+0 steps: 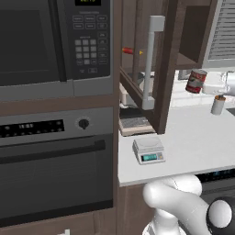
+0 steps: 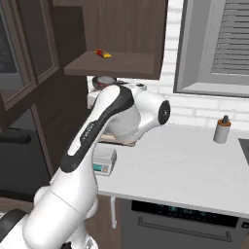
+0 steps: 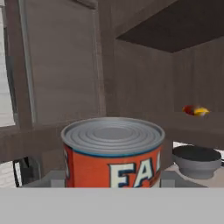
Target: Pick the canned food and place it on the digital scale for weighing, and close the cabinet.
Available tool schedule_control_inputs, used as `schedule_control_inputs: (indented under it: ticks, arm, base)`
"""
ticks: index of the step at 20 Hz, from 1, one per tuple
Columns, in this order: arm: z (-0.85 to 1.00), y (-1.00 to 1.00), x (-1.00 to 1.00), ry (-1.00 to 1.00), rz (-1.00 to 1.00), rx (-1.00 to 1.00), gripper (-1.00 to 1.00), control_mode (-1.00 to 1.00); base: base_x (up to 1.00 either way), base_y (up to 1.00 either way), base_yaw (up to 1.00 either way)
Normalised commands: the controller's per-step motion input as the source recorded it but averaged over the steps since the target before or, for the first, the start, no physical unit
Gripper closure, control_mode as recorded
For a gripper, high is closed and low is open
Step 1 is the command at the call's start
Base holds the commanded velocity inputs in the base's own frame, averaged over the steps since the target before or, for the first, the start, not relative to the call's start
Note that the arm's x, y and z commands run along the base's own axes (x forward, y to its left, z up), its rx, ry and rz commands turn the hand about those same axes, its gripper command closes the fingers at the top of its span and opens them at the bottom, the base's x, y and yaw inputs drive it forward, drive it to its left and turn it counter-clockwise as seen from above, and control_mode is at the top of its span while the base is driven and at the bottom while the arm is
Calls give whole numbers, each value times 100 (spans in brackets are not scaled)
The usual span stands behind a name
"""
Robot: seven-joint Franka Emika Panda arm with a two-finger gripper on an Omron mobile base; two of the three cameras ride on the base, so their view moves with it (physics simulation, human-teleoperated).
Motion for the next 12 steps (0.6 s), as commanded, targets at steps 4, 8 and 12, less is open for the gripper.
schedule_control_inputs:
  ticks: [4, 8, 12]
  arm:
    - [-98, 0, -79, -15, 45, -23, 100, -100]
    - [-100, 0, -11, -13, 46, -16, 100, -100]
    - [-100, 3, 14, -1, 43, -8, 100, -100]
  base:
    - [0, 0, 0]
    - [0, 0, 0]
    - [0, 0, 0]
